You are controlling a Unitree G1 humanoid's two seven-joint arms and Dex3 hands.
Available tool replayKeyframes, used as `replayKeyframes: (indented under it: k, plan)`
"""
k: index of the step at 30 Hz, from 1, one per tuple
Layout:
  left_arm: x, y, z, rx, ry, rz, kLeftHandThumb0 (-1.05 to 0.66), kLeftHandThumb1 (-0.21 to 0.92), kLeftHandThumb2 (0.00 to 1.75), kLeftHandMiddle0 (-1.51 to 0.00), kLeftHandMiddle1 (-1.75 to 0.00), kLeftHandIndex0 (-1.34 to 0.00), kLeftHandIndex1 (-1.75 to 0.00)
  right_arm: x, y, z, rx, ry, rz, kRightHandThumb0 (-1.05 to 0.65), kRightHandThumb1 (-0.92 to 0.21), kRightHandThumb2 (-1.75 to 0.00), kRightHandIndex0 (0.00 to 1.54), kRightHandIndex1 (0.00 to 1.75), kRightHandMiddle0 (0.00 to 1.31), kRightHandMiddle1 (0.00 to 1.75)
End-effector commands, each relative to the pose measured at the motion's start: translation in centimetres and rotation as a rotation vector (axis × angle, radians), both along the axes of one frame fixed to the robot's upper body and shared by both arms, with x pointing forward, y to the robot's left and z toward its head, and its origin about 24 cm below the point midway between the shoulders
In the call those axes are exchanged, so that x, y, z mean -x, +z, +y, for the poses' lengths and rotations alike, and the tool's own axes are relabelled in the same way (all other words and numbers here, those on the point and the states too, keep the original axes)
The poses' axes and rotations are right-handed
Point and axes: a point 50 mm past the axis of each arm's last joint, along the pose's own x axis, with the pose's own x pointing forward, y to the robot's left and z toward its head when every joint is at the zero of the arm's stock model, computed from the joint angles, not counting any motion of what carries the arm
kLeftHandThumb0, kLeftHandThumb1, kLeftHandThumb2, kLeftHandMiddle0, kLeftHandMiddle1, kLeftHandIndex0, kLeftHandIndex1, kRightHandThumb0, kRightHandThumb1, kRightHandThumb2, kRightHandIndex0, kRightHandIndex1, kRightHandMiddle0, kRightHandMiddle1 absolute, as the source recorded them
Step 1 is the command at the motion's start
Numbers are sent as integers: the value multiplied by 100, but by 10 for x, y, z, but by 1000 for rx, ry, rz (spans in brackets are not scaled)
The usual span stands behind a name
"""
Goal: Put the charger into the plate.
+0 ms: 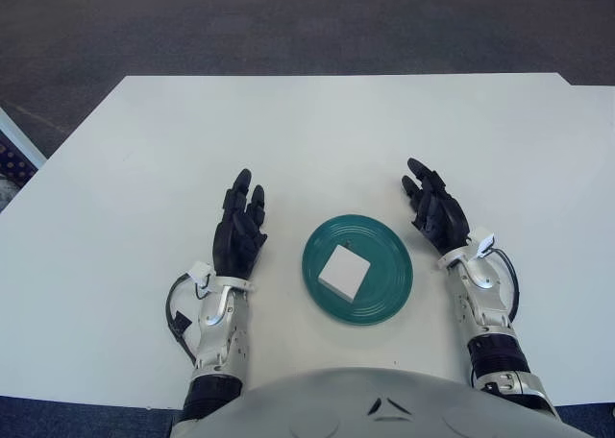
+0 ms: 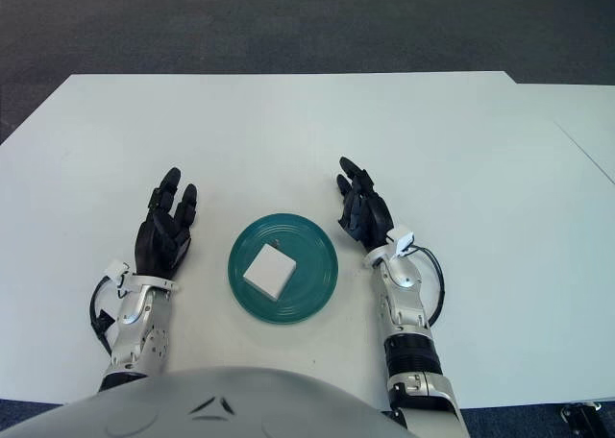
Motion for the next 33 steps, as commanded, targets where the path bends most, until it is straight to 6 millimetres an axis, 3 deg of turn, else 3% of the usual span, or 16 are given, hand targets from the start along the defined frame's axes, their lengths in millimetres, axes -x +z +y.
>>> replayKeyframes:
  k: [1, 33]
  plan:
    - [15, -17, -7, 27, 13, 82, -100, 92, 89, -12, 0, 0, -27, 7, -16, 1, -27, -5, 83, -102, -92, -100, 2, 0, 0, 10]
    - [21, -14, -12, 12, -3, 47, -100, 92, 88, -10, 0, 0, -23, 11, -34, 1, 26, -57, 70, -100, -92, -101, 3, 1, 0, 9]
